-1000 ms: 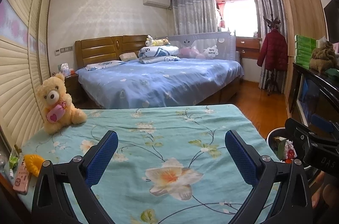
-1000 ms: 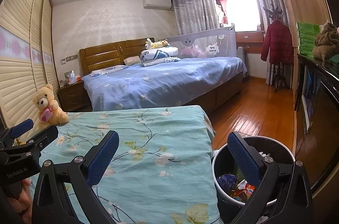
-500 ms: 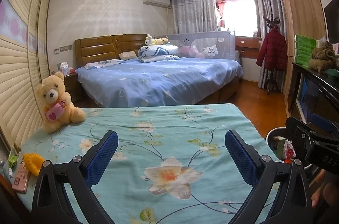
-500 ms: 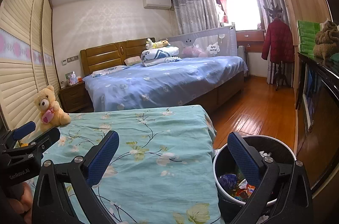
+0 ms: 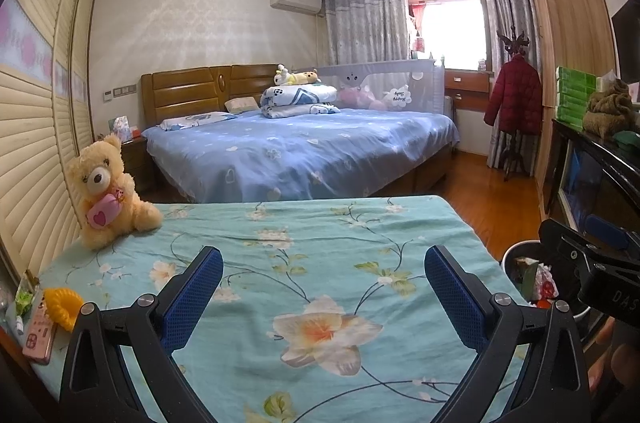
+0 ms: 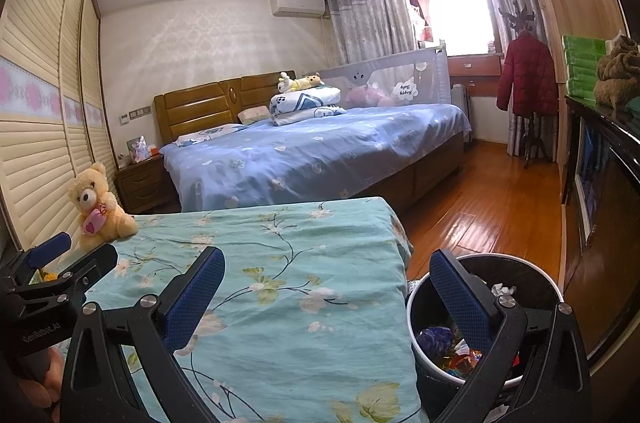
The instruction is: Collect trash
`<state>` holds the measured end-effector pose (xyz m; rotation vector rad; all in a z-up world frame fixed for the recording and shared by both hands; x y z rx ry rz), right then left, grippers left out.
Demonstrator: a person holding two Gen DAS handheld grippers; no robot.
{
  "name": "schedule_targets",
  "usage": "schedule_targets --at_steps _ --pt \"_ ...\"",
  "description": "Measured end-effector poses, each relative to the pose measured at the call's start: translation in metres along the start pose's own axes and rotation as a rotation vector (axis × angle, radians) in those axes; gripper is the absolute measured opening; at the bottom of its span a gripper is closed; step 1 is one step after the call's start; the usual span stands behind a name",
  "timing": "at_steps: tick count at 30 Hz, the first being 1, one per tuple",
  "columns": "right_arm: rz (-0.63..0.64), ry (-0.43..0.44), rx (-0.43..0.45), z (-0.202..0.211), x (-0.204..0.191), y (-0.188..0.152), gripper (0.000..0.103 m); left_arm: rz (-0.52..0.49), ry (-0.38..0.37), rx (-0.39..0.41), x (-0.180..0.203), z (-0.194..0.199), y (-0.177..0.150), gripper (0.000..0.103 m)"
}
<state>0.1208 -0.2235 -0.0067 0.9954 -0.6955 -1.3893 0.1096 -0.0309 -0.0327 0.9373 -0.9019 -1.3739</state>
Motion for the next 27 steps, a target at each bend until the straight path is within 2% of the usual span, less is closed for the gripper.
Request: schedule_targets --at_steps 27 --pt "-0.004 0.012 0.002 0.0019 -0.0065 0.0075 0.103 -0.003 -0.007 0.004 -0.0014 0.0003 -0.0009 0.102"
Point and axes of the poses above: each gripper's, at about its wrist camera, not at the fingertips, and z roughly against the way its jaws point, x to its right, y to its top, the point moved 5 cm from there along -z, roughly the way its jaws point, and after that the axes turned 1 degree about -x, right-handed, at the moved point
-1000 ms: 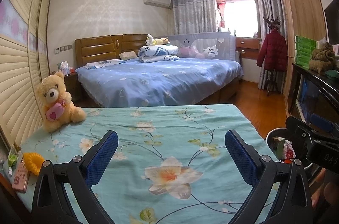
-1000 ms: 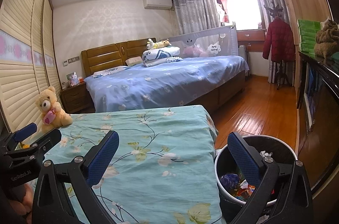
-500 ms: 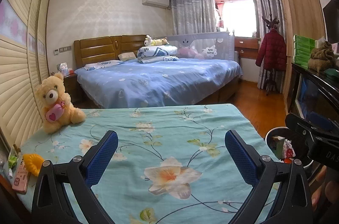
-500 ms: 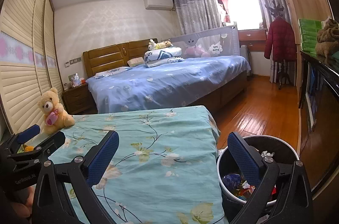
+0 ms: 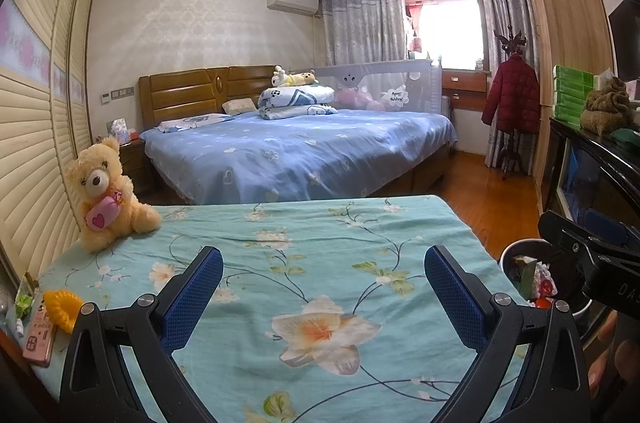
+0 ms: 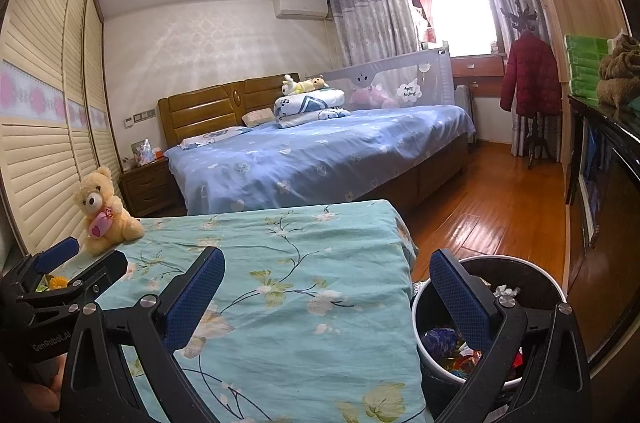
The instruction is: Collect trash
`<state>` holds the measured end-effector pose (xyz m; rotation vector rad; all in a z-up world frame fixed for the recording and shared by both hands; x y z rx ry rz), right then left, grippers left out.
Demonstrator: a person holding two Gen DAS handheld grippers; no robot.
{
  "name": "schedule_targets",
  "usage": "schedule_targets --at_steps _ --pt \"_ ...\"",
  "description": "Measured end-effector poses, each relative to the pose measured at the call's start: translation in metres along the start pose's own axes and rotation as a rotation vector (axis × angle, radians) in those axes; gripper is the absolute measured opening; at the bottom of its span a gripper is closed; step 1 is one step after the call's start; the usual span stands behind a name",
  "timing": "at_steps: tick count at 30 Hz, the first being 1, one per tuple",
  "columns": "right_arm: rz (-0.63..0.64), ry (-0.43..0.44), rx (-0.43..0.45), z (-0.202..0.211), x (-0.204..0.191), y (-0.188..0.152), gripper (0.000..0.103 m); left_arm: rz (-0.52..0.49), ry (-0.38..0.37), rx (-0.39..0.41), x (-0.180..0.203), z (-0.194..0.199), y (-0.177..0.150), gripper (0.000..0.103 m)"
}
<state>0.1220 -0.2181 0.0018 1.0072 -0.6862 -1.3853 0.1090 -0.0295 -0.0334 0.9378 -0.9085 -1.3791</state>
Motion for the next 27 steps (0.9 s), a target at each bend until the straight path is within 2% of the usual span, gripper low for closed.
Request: schedule_targets --at_steps 27 --pt "-0.006 0.009 -0.021 -0.0065 0.0016 -0.0071 0.103 0.000 -0.005 -0.009 -0.0038 -0.0031 -0.0009 0.102"
Point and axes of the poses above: each gripper's, at about its wrist camera, not at the fingertips, and z roughly against the way its jaws point, x to its right, y to its top, the point moved 5 cm from there along -z, roughly the way its jaws point, and after that the axes turned 1 degree about -x, right-handed, at the moved point
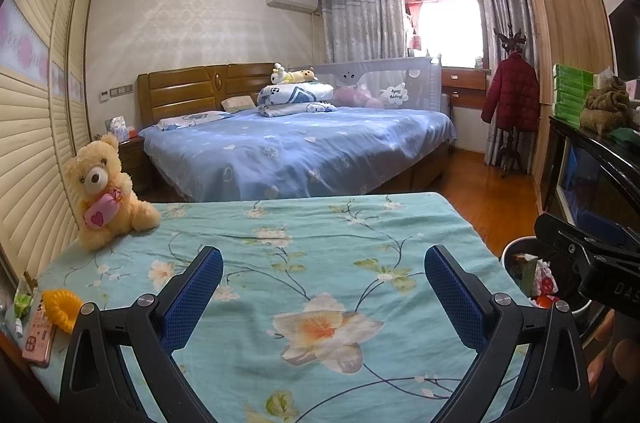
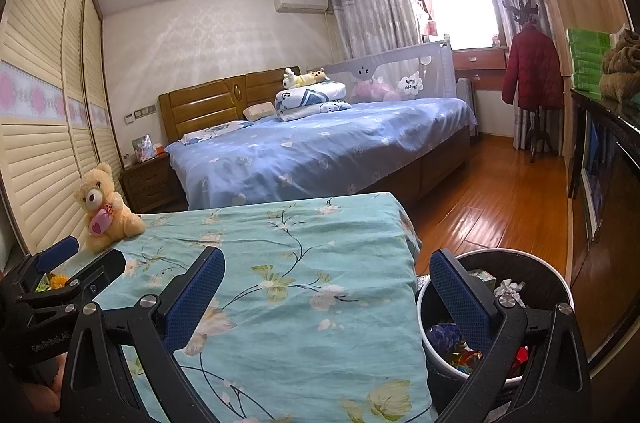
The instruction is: Collect trash
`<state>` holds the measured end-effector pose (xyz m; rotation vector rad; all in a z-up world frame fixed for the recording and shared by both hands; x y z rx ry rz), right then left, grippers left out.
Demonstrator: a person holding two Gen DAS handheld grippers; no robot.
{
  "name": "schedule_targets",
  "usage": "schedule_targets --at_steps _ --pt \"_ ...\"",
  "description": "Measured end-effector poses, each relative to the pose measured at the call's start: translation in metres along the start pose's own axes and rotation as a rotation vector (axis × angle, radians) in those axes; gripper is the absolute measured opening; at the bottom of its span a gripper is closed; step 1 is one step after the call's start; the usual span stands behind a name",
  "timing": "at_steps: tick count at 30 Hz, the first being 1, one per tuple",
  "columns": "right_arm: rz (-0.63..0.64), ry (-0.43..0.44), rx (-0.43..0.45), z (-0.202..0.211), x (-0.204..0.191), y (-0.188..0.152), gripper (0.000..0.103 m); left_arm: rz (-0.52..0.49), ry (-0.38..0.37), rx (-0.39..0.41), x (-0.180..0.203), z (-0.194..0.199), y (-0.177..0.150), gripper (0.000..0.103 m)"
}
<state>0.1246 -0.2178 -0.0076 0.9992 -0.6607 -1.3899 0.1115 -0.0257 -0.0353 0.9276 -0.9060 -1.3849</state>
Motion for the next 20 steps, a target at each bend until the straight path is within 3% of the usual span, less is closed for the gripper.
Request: schedule_targets --at_steps 20 --pt "-0.009 -0.005 -0.061 -0.014 -0.003 -0.014 0.103 0.023 -0.013 -0.053 -0.009 -0.012 -0.007 0.102"
Point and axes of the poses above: each gripper's, at about its wrist camera, not at the fingertips, and z roughly against the way its jaws point, x to its right, y to its top, the point moved 5 cm from there along -z, roughly the way its jaws point, and after that the axes turned 1 degree about -x, right-handed, at the moved point
